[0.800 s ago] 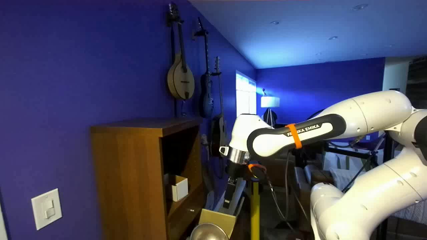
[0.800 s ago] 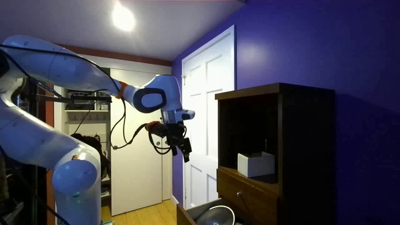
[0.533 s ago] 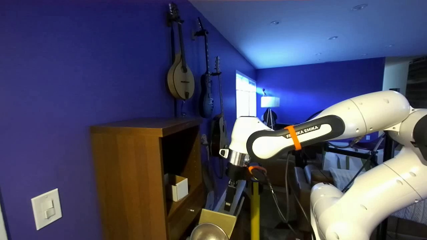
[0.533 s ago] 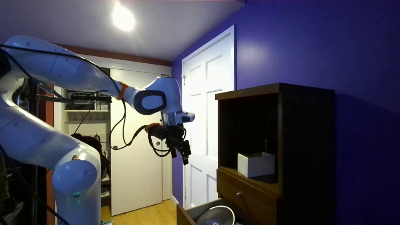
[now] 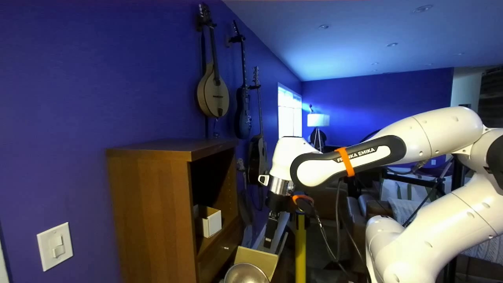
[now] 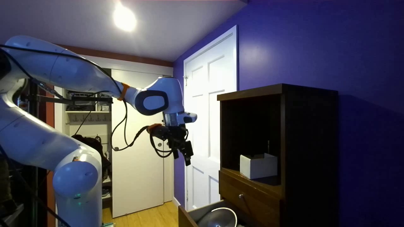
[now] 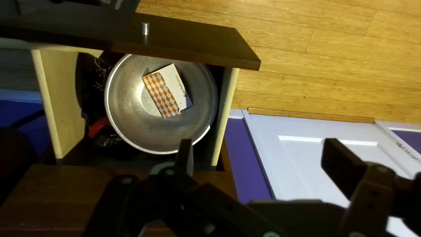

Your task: Put the white paper on top of the shelf

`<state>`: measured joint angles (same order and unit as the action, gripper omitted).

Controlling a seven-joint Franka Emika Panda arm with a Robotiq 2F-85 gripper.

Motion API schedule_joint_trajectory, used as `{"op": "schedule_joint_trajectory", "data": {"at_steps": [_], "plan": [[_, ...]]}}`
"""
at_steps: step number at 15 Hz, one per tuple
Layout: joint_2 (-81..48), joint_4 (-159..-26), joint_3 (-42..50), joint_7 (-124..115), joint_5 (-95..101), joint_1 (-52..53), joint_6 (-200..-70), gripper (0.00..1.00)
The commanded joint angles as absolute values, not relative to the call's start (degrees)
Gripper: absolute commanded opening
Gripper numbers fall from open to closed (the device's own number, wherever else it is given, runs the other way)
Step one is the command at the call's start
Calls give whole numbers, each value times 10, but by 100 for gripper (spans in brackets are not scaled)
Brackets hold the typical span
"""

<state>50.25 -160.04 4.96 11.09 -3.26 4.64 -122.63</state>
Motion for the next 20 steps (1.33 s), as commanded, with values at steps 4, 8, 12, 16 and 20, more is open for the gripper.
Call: {"op": "schedule_joint_trajectory", "data": {"at_steps": [4,8,12,16,20], "plan": [[537,-1570,76,62,-6,-54,-1208,100],[509,-1511,105,99,14,-80,-1221,100],[520,-1511,110,112,8,-74,-1223,100],[520,-1507,109,116,8,-68,-1223,100],[518,-1535,80,80,3,-68,-1245,100]]}}
